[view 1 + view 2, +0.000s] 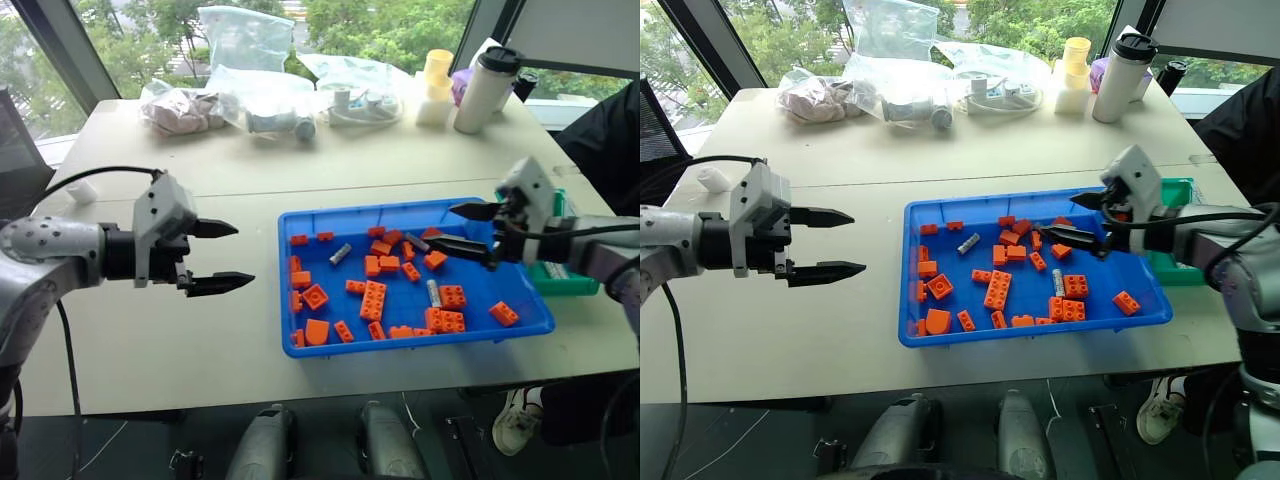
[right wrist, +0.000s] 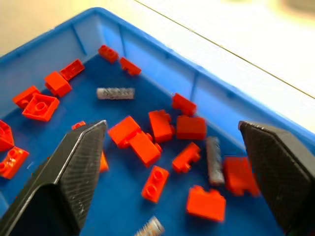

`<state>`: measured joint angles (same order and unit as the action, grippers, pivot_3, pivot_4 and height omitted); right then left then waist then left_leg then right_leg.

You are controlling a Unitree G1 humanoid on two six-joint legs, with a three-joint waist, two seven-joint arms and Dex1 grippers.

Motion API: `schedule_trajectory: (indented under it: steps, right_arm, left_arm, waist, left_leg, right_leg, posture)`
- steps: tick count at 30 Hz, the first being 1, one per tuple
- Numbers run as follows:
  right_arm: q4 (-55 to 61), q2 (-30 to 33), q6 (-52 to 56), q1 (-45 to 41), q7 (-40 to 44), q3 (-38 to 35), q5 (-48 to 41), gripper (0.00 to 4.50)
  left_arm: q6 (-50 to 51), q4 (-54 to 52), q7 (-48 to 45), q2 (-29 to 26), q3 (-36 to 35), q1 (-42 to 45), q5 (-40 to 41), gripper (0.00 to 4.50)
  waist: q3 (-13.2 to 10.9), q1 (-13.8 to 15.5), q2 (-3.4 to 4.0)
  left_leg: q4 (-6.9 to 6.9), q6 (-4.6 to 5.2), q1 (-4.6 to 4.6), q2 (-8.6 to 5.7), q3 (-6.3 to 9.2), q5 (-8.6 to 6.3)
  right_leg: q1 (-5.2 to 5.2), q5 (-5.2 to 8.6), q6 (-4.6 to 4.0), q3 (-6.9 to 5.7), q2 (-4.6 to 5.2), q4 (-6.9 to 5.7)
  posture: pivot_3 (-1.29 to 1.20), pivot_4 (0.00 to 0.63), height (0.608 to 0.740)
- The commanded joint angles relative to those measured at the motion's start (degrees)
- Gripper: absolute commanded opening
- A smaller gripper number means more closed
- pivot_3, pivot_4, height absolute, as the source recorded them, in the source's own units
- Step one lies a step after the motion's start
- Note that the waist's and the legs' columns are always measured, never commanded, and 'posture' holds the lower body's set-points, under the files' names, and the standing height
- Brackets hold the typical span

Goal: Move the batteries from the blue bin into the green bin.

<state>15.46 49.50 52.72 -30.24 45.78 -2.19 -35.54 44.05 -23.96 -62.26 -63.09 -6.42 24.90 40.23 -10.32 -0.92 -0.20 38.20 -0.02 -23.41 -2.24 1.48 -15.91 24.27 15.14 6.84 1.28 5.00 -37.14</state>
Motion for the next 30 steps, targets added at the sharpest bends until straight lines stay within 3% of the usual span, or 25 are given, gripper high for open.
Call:
schedule_trajectory:
  steps: [1, 7, 14, 29, 30]
  right_arm:
    - [2.95, -4.1, 2.28, -3.87, -2.71, 4.98, 1.16, 4.43]
    - [0.59, -11.06, 4.78, -7.35, -7.41, 13.79, 6.66, 4.43]
    - [-4.9, -18.99, 6.88, -9.75, -13.22, 16.87, 11.56, 4.43]
    - [-13.71, -25.52, 5.11, -11.23, -15.12, 21.68, 20.08, 4.43]
    - [-13.87, -25.7, 4.86, -11.11, -15.05, 21.66, 20.42, 4.2]
  left_arm:
    - [-1.98, 1.34, -3.93, -1.54, 1.52, 3.27, -1.39, 4.5]
    - [-1.84, -0.22, -5.52, -1.89, 1.43, 3.09, -1.55, 4.5]
    - [-1.13, -3.13, -3.81, -1.36, 0.18, -0.88, -1.38, 4.5]
    - [-0.98, -4.47, -0.28, 0.08, 0.05, -2.92, -1.37, 4.5]
    - [-1.01, -4.48, -0.08, 0.14, 0.05, -2.9, -1.4, 4.5]
  waist:
    - [0.0, 0.17, 0.0]
    - [-0.01, 0.14, -0.05]
    - [-0.01, -0.03, -0.05]
    - [0.0, -0.08, -0.04]
    - [0.0, -0.09, -0.05]
  left_leg:
    - [0.0, 0.0, -0.02, 0.0, -0.01, 0.0]
    - [0.05, 0.04, -0.09, -0.05, -0.02, -0.01]
    - [0.04, 0.03, -0.08, -0.02, -0.01, -0.01]
    - [0.04, 0.02, -0.07, -0.02, 0.0, 0.0]
    - [0.04, 0.02, -0.07, -0.02, 0.0, 0.0]
  right_leg:
    - [0.03, 0.0, 0.0, 0.0, 0.0, 0.0]
    - [0.04, -0.01, 0.01, -0.02, 0.03, 0.02]
    - [0.1, -0.01, 0.01, -0.02, -0.02, -0.08]
    - [0.1, -0.01, 0.02, -0.04, -0.05, -0.09]
    - [0.1, -0.01, 0.02, -0.04, -0.05, -0.09]
  posture:
    - [0.0, 0.15, 0.74]
    - [0.0, 0.15, 0.74]
    - [0.0, 0.15, 0.74]
    - [0.0, 0.15, 0.74]
    - [0.0, 0.15, 0.74]
